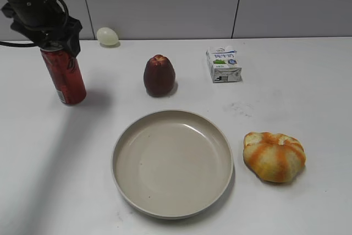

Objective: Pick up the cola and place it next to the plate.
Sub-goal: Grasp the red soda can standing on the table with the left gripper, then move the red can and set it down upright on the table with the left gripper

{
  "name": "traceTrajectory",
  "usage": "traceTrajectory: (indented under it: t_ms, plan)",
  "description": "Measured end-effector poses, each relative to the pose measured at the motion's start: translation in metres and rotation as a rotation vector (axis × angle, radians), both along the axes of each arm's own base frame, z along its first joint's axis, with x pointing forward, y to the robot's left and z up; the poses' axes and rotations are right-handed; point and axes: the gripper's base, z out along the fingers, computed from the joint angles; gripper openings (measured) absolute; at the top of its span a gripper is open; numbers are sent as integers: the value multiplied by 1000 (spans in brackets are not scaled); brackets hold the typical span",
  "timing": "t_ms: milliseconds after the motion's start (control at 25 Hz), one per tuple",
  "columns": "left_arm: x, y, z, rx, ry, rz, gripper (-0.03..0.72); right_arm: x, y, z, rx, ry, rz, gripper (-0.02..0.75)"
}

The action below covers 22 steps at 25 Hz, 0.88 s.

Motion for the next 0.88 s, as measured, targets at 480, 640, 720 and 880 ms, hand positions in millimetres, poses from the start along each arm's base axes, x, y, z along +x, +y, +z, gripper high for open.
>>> traceTrajectory:
  t_ms: [480, 640, 720, 880]
  plan:
    - [-1, 1, -3, 10, 22, 2, 512, 0, 0, 0, 0, -1, 0, 532]
    - [-9, 5, 8, 28, 52, 35, 512, 0, 0, 0, 0, -1, 0, 532]
    - [-17, 7, 20, 28, 65, 48, 512, 0, 0, 0, 0, -1, 0, 532]
    - [-47, 1, 50, 19, 52, 35, 512, 0, 0, 0, 0, 0, 0, 532]
